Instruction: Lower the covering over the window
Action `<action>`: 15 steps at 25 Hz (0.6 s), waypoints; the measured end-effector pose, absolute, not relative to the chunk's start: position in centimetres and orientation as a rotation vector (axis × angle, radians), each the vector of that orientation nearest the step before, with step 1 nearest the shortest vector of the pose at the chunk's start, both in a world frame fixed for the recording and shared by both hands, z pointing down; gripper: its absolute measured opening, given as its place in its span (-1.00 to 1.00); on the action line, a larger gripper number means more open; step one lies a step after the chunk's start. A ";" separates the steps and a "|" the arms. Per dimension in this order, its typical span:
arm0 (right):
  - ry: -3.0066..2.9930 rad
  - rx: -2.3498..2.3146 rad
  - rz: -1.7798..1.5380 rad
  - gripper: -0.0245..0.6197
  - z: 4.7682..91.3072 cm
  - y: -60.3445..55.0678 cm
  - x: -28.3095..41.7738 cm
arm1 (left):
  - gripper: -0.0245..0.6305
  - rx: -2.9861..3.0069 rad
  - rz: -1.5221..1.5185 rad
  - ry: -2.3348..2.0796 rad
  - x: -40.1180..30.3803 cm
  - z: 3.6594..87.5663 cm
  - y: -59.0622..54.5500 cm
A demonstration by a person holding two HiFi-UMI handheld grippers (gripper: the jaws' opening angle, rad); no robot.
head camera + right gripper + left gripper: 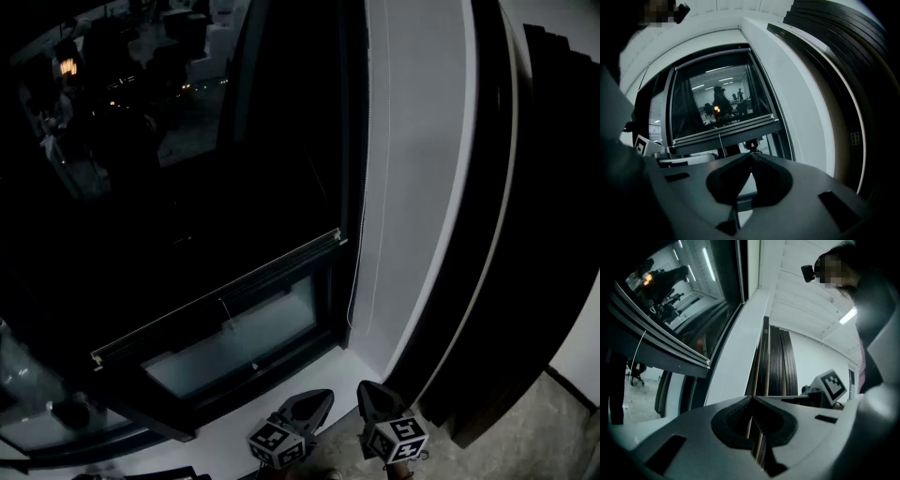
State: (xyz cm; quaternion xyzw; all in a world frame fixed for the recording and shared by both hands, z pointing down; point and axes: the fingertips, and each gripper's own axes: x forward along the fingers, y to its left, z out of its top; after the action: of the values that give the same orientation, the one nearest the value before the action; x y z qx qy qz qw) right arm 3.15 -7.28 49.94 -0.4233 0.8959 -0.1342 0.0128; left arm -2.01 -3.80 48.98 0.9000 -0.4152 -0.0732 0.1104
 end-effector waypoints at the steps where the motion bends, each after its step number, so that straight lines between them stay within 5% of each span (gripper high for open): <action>1: 2.796 -1.326 -0.421 -0.91 50.1 -8.0 3.7 | -0.92 2.643 -0.204 -1.229 -1.8 48.8 -4.5; 15: 2.776 -1.342 -0.382 -0.91 47.2 -16.6 5.3 | -0.92 2.602 -0.203 -1.280 -2.1 50.1 -11.6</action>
State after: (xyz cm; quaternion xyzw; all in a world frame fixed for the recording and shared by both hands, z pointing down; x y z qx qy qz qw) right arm 5.30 -16.57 47.17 -0.4319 0.8933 -0.1230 0.0170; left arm -2.10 -11.56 50.13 0.8890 -0.4372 -0.0695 0.1173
